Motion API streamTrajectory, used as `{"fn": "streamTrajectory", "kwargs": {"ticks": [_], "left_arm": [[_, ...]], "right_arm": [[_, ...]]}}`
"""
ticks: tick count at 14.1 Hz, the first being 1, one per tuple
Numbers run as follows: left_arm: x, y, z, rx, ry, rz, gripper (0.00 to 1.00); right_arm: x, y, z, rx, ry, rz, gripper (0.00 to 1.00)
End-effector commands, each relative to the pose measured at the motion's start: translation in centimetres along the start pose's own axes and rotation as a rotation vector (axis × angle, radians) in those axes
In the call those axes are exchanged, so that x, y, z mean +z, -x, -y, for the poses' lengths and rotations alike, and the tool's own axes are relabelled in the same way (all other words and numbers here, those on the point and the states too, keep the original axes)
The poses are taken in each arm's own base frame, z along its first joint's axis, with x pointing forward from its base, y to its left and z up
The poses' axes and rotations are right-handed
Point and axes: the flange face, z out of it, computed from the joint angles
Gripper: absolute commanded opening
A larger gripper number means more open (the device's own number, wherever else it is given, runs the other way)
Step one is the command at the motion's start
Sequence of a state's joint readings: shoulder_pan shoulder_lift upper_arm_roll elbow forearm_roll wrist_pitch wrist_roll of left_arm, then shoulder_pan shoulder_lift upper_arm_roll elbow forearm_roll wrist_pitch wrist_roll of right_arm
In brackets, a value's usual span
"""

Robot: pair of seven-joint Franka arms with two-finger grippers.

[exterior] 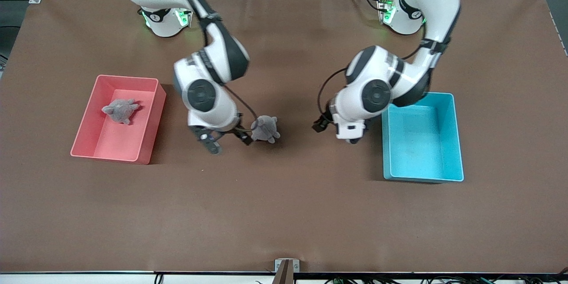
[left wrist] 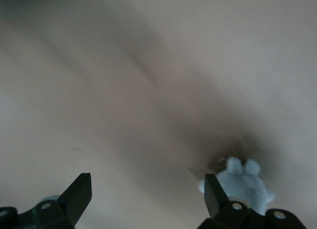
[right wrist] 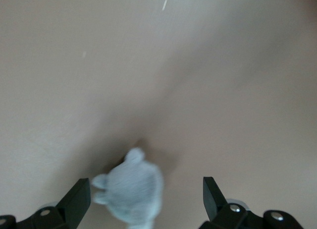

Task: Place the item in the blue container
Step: 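Carry the plush to mid-table with the right gripper while the left gripper approaches, then grasp the plush with the left gripper while the right gripper grasps the second plush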

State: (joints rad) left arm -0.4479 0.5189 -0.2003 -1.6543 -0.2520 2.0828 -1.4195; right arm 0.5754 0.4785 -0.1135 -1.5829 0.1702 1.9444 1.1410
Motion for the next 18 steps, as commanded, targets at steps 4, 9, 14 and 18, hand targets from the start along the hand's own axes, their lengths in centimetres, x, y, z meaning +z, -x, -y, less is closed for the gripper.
{"fn": "streamTrajectory", "kwargs": {"ticks": [4, 9, 14, 18], "left_arm": [[5.7, 7.5, -6.7, -0.183, 0.145, 0.025, 0.96], [8.8, 10.8, -7.5, -0.193, 0.25, 0.037, 0.92], [14.5, 11.1, -7.7, -0.222, 0.337, -0.032, 0.89], [15.3, 11.7, -7.5, -0.195, 0.34, -0.048, 0.19]], "right_arm": [[-3.2, -10.8, -14.9, -0.246, 0.109, 0.007, 1.0], [-0.9, -21.7, -29.2, -0.399, 0.078, 0.076, 1.0], [7.8, -24.0, -38.8, -0.473, 0.017, 0.027, 1.0], [10.5, -23.0, -39.8, -0.429, -0.009, 0.055, 1.0]]}}
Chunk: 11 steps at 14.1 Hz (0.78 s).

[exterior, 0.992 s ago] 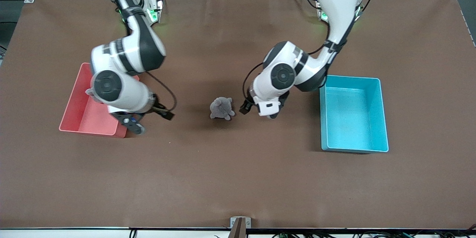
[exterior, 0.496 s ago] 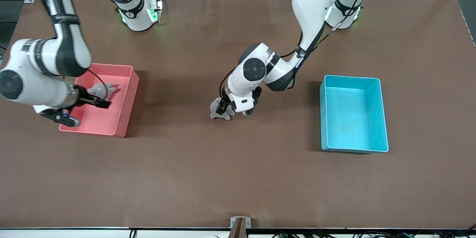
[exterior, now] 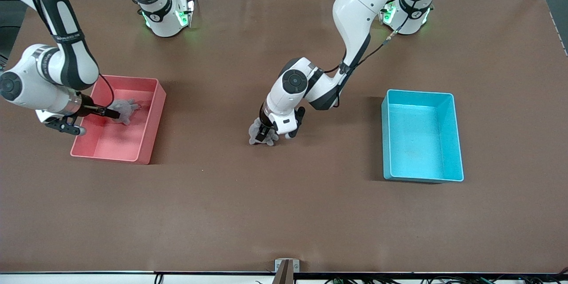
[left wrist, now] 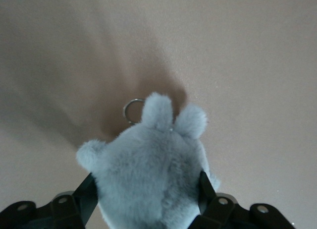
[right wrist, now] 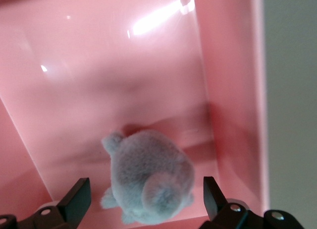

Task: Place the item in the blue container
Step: 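Grasp the plush with the left gripper while the right gripper grasps the second plush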

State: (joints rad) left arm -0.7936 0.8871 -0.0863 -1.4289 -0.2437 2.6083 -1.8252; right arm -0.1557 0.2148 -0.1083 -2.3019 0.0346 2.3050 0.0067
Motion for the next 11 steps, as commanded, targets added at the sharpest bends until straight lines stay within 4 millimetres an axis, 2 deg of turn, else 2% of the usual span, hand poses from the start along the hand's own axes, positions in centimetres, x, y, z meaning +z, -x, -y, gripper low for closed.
{"fn": "streamTrajectory", "kwargs": {"ticks": [1, 3, 5, 7, 8, 10, 11], "left_arm": [[-0.1, 0.5, -0.2, 0.014, 0.014, -0.02, 0.03], [-0.1, 0.0, -0.3, 0.055, 0.013, -0.052, 0.0], [-0.7, -0.6, -0.6, 0.138, -0.007, -0.123, 0.0], [-2.4, -0.7, -0.8, 0.178, -0.045, -0.178, 0.0], [-4.0, -1.5, -1.3, 0.205, -0.073, -0.247, 0.0], [-9.0, -2.6, -2.5, 0.264, -0.11, -0.371, 0.0], [-12.1, -3.7, -3.5, 0.282, -0.117, -0.41, 0.0]], "right_arm": [[-0.1, 1.0, 0.4, 0.015, -0.03, -0.004, 1.0], [0.8, 1.0, 0.3, 0.016, -0.027, 0.016, 0.99], [1.7, 1.0, 0.2, 0.018, -0.025, 0.033, 0.88], [2.4, 1.0, 0.2, 0.02, -0.024, 0.045, 0.77], [2.6, 1.0, 0.1, 0.019, -0.023, 0.049, 0.69], [2.7, 1.1, 0.0, 0.021, -0.024, 0.057, 0.38], [2.6, 1.1, 0.1, 0.021, -0.023, 0.059, 0.21]]}}
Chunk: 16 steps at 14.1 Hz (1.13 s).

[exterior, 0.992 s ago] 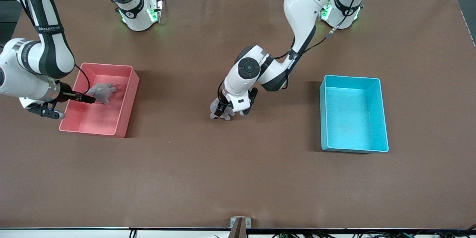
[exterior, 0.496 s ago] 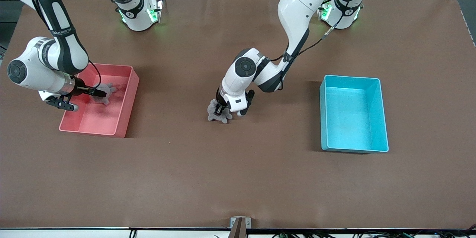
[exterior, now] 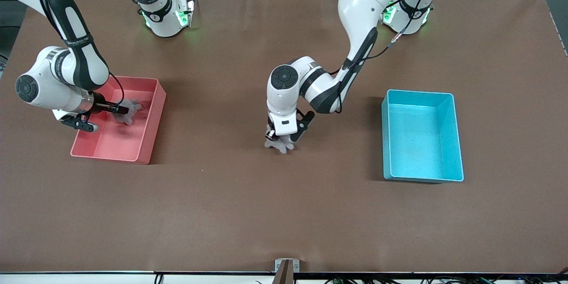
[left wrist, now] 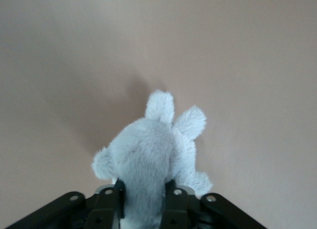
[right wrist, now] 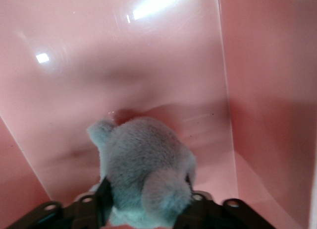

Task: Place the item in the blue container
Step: 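Lower the plush into the blue box with the left gripper and release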

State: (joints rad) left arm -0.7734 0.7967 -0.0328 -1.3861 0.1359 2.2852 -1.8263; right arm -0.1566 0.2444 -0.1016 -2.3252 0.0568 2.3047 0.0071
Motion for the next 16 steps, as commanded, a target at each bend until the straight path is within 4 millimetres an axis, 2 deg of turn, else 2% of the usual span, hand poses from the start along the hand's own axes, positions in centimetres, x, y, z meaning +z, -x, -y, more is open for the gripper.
{"fn": "streamTrajectory", "kwargs": {"ticks": [1, 2, 3, 5, 6, 8, 10, 12, 13, 15, 16], "left_arm": [[-8.3, -5.9, -0.1, 0.055, -0.036, -0.096, 0.0], [-10.3, -8.4, 0.2, 0.1, -0.06, -0.103, 0.0], [-12.2, -11.3, 1.0, 0.154, -0.099, -0.108, 0.0], [-14.1, -18.1, 3.5, 0.276, -0.152, -0.103, 0.0], [-15.0, -21.5, 4.7, 0.335, -0.163, -0.097, 0.0], [-15.5, -28.1, 7.6, 0.429, -0.198, -0.077, 0.0], [-14.3, -34.0, 10.3, 0.494, -0.239, -0.041, 0.0], [-12.1, -38.9, 13.1, 0.517, -0.27, 0.006, 0.0], [-10.4, -40.1, 14.0, 0.507, -0.287, 0.034, 0.0], [-6.5, -42.4, 16.0, 0.468, -0.336, 0.082, 0.03], [-4.5, -42.9, 16.8, 0.459, -0.362, 0.107, 0.11]], "right_arm": [[-0.3, 0.2, -0.1, 0.014, -0.013, 0.01, 0.08], [-1.6, -0.1, 0.4, 0.009, -0.013, 0.015, 0.04], [-4.2, -0.9, 0.9, 0.009, -0.014, 0.029, 0.04], [-11.0, -2.7, 2.3, 0.012, -0.015, 0.061, 0.04], [-14.0, -3.0, 4.2, 0.029, -0.006, 0.071, 0.04], [-17.4, -2.3, 10.2, 0.112, 0.029, 0.069, 0.04], [-18.7, -0.6, 16.8, 0.208, 0.06, 0.054, 0.04], [-19.1, 2.0, 24.6, 0.297, 0.036, 0.031, 0.04], [-19.5, 3.2, 28.2, 0.343, 0.005, 0.019, 0.04], [-17.7, 4.9, 35.3, 0.421, -0.026, -0.024, 0.04], [-16.0, 5.5, 38.5, 0.466, -0.028, -0.043, 0.04]]}}
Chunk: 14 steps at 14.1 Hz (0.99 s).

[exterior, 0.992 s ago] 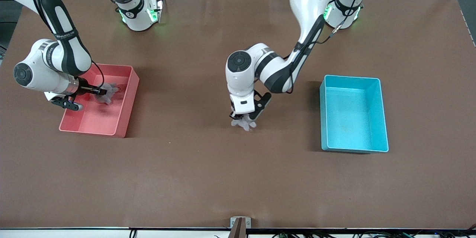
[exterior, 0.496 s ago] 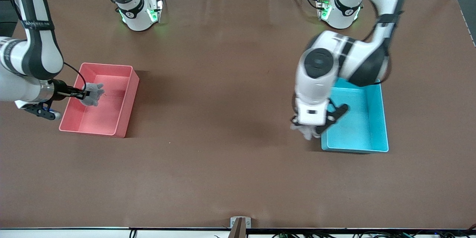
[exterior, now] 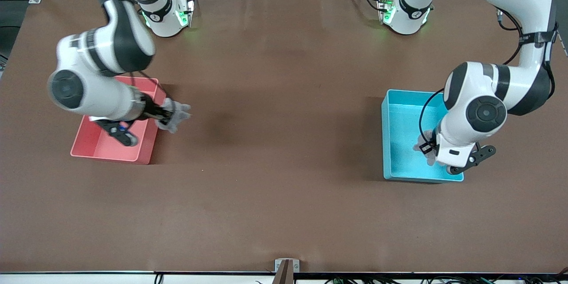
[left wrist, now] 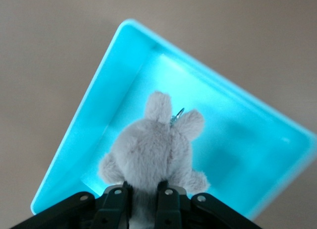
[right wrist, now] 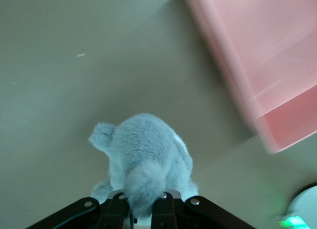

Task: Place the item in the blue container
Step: 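Lower the plush into the blue box with the left gripper and release, then set the second plush mid-table with the right gripper while the left gripper withdraws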

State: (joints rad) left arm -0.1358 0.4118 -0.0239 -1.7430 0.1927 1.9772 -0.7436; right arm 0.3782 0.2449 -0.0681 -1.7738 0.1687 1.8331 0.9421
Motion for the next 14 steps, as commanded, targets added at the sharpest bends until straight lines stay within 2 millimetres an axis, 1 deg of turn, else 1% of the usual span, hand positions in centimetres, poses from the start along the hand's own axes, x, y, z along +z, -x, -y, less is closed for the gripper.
{"fn": "streamTrajectory", "kwargs": {"ticks": [1, 2, 3, 4, 6, 7, 8, 9, 10, 11, 12, 13, 14], "left_arm": [[5.3, -0.7, 0.5, 0.004, -0.02, 0.07, 0.33], [6.6, -0.9, 1.0, 0.007, -0.017, 0.075, 0.6], [7.2, -1.1, 1.4, 0.009, -0.011, 0.074, 0.75], [7.3, -1.3, 1.6, 0.022, -0.009, 0.074, 1.0], [6.2, -1.5, 1.7, 0.027, 0.002, 0.057, 1.0], [5.2, -1.6, 1.4, 0.027, 0.008, 0.046, 1.0], [2.6, -1.2, 0.2, 0.025, 0.024, 0.024, 1.0], [0.1, -0.2, -1.6, 0.033, 0.041, 0.038, 1.0], [-2.3, 0.3, -2.8, 0.009, 0.071, 0.055, 1.0], [-4.9, 1.3, -4.5, -0.026, 0.115, 0.072, 1.0], [-6.9, 2.6, -6.6, -0.053, 0.164, 0.082, 1.0], [-7.7, 4.3, -9.0, -0.088, 0.19, 0.099, 1.0], [-7.3, 5.8, -11.2, -0.118, 0.19, 0.113, 1.0]], "right_arm": [[3.7, 3.7, 6.6, 0.118, -0.024, -0.032, 0.04], [5.6, 5.9, 9.2, 0.15, -0.037, -0.053, 0.04], [6.9, 7.3, 11.2, 0.18, -0.048, -0.066, 0.04], [8.4, 8.4, 13.1, 0.207, -0.047, -0.073, 0.04], [11.2, 10.4, 16.1, 0.244, -0.045, -0.087, 0.04], [12.8, 10.9, 17.1, 0.272, -0.057, -0.097, 0.04], [13.6, 11.3, 17.7, 0.283, -0.083, -0.105, 0.04], [14.6, 11.8, 18.2, 0.286, -0.1, -0.111, 0.05], [15.6, 11.9, 18.6, 0.314, -0.114, -0.112, 0.05], [16.5, 12.4, 19.0, 0.338, -0.128, -0.112, 0.08], [17.1, 12.9, 19.4, 0.348, -0.145, -0.114, 0.11], [17.7, 13.4, 19.8, 0.343, -0.157, -0.116, 0.13], [18.3, 13.7, 19.9, 0.339, -0.155, -0.118, 0.14]]}}
